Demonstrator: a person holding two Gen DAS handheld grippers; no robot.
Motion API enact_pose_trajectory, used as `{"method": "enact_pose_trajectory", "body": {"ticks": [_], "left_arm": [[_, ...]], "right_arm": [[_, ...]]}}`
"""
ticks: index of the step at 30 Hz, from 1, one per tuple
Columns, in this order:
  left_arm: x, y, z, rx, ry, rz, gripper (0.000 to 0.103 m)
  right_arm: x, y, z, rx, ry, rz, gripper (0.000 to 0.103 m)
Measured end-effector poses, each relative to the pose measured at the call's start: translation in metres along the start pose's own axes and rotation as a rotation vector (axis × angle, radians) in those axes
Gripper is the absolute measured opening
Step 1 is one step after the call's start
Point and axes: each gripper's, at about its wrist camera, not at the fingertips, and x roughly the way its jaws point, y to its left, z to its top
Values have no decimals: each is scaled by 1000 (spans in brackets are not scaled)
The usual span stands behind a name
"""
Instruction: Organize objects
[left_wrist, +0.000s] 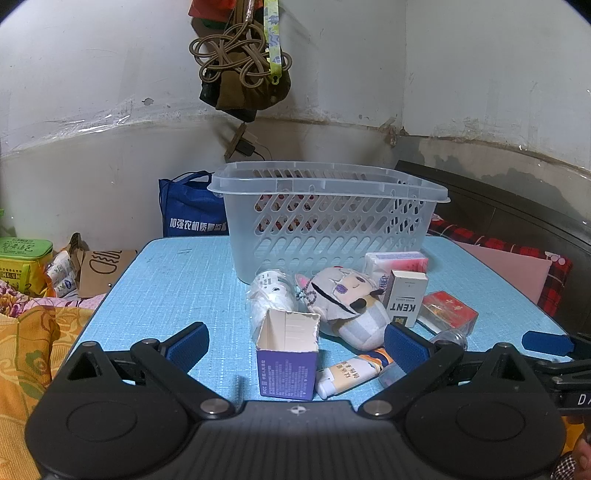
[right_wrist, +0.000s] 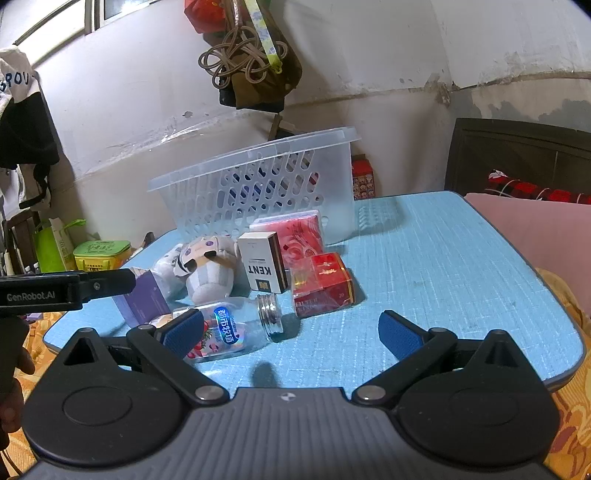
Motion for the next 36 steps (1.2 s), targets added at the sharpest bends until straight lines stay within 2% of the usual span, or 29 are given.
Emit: {"method": "enact_pose_trajectory", "body": {"ticks": [15, 25, 30, 32, 36], "left_arm": [[2, 3, -2, -3, 2, 2, 103], [1, 23, 6, -24, -39, 7, 102], [10, 36, 24, -35, -59, 0, 100], [20, 42, 37, -24, -66, 19, 100], [45, 57, 80, -30, -113, 58, 99]], "right_arm": [[5, 0, -3, -1, 12, 3, 103], [12, 11, -3, -29, 14, -23, 103], [13, 17, -3, -54, 15, 14, 103], [14, 17, -2, -53, 18, 21, 103], [15, 19, -2, -51, 22, 15, 103]]}}
